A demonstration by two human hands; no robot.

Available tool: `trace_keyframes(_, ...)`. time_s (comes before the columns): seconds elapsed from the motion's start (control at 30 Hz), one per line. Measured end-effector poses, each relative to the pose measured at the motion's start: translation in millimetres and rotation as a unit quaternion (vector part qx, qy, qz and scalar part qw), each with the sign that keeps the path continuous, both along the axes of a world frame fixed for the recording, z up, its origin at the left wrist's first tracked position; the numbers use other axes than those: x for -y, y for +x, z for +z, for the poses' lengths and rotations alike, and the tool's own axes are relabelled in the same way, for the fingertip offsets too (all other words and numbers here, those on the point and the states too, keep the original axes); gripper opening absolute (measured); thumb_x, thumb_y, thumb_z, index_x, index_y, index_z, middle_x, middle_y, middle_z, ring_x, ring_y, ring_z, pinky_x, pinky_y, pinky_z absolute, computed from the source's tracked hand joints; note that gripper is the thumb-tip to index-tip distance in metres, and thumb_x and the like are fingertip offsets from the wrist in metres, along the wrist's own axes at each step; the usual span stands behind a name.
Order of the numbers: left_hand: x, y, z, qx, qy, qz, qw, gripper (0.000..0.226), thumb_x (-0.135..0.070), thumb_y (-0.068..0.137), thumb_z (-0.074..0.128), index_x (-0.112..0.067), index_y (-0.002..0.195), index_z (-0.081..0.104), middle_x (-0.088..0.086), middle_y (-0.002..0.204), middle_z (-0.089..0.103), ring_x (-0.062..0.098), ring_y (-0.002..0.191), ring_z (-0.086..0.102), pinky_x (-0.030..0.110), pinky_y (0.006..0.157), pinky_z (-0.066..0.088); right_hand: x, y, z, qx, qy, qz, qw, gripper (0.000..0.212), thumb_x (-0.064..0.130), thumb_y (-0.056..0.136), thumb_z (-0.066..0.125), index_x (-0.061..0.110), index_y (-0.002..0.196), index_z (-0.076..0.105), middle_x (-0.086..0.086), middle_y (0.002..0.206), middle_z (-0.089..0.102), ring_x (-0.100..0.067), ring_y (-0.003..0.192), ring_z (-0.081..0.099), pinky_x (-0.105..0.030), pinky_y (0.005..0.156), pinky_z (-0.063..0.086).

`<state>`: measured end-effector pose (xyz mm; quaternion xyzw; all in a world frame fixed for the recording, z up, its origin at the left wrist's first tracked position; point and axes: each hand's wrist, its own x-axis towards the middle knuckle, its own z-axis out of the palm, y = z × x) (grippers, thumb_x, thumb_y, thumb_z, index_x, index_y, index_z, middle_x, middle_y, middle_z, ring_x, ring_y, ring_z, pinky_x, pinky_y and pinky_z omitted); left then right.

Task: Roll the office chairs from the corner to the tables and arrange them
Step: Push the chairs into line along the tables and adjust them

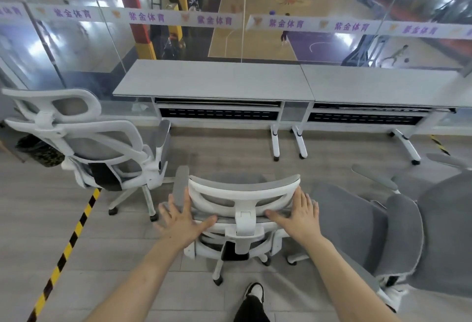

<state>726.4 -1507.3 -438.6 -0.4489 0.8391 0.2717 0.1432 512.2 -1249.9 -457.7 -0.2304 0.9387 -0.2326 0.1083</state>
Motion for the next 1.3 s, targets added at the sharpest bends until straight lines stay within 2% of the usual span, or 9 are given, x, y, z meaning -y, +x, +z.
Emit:
trace_keyframes(0.07,14,-17,1,-0.010,0.009,0.004,1.000,0.132,-0.107,0.058,0.039,-0.050,0.147,-0.038,0.007,0.167,-0.032,0.039,0.153,-0.028,0.071,0.120,0.001,14,-19,0,-0.004,-0.001,0.004,1.000,0.137,0.108,0.058,0.039,0.027,0.163,0.003,0.001,0.169,0.021,-0.023,0.157,0.015,-0.050,0.127,0.007)
trace_keyframes(0.27,59,-62,-2,-0.014,0.022,0.026,0.999,0.135,-0.109,0.054,0.039,-0.049,0.151,-0.034,0.007,0.168,-0.031,0.040,0.152,-0.031,0.072,0.120,-0.003,67,-75,-2,-0.008,0.003,0.023,1.000,0.138,0.109,0.059,0.036,0.026,0.163,0.000,-0.002,0.170,0.017,-0.026,0.158,0.012,-0.051,0.128,0.004)
trace_keyframes(0.43,101,-110,3,-0.025,0.046,0.034,0.998,0.144,-0.114,0.036,0.030,-0.049,0.145,-0.039,0.009,0.168,-0.030,0.039,0.149,-0.036,0.067,0.122,-0.005,109,-120,2,-0.010,0.005,0.032,0.999,0.135,0.105,0.064,0.042,0.023,0.163,-0.001,-0.004,0.169,0.020,-0.028,0.156,0.016,-0.055,0.126,0.004)
trace_keyframes(0.53,122,-129,5,-0.017,0.046,0.034,0.998,0.139,-0.112,0.045,0.035,-0.052,0.146,-0.038,0.007,0.168,-0.030,0.035,0.150,-0.036,0.069,0.121,-0.003,132,-141,6,0.015,0.006,0.044,0.999,0.135,0.101,0.066,0.045,0.024,0.163,-0.007,-0.002,0.171,0.016,-0.029,0.157,0.013,-0.058,0.125,0.000)
trace_keyframes(0.67,145,-157,8,-0.001,0.026,0.019,0.999,0.122,-0.108,0.057,0.036,-0.058,0.133,-0.045,-0.001,0.166,-0.035,0.033,0.152,-0.032,0.068,0.121,-0.003,154,-166,5,0.024,0.011,0.046,0.999,0.136,0.101,0.067,0.044,0.023,0.163,-0.011,-0.004,0.172,0.012,-0.031,0.158,0.009,-0.059,0.125,-0.005)
trace_keyframes(0.83,169,-182,11,0.029,0.011,0.002,1.000,0.116,-0.104,0.069,0.031,-0.051,0.144,-0.040,-0.003,0.166,-0.035,0.032,0.153,-0.030,0.072,0.119,-0.002,182,-192,7,0.036,0.025,0.046,0.998,0.137,0.102,0.067,0.042,0.021,0.163,-0.014,-0.008,0.173,0.010,-0.031,0.159,0.008,-0.060,0.124,-0.009)
trace_keyframes(1.07,208,-215,9,0.025,0.012,-0.008,1.000,0.119,-0.106,0.066,0.027,-0.049,0.146,-0.040,0.000,0.166,-0.036,0.032,0.153,-0.032,0.071,0.120,0.001,217,-222,5,0.039,0.009,0.036,0.999,0.137,0.101,0.067,0.047,0.022,0.163,-0.012,-0.006,0.172,0.012,-0.030,0.159,0.009,-0.062,0.124,-0.009)
trace_keyframes(1.2,226,-227,4,0.017,0.019,-0.009,1.000,0.119,-0.109,0.061,0.025,-0.052,0.140,-0.043,-0.001,0.166,-0.036,0.033,0.151,-0.036,0.073,0.119,-0.001,232,-236,2,0.041,0.011,0.033,0.999,0.138,0.102,0.066,0.045,0.023,0.163,-0.011,-0.006,0.172,0.012,-0.030,0.159,0.009,-0.062,0.124,-0.009)
trace_keyframes(1.3,239,-237,4,0.023,0.017,-0.014,0.999,0.122,-0.109,0.061,0.024,-0.049,0.145,-0.040,-0.002,0.165,-0.037,0.033,0.151,-0.036,0.073,0.119,-0.002,245,-246,1,0.040,0.008,0.026,0.999,0.138,0.101,0.065,0.047,0.024,0.164,-0.011,-0.005,0.173,0.010,-0.030,0.159,0.007,-0.062,0.124,-0.009)
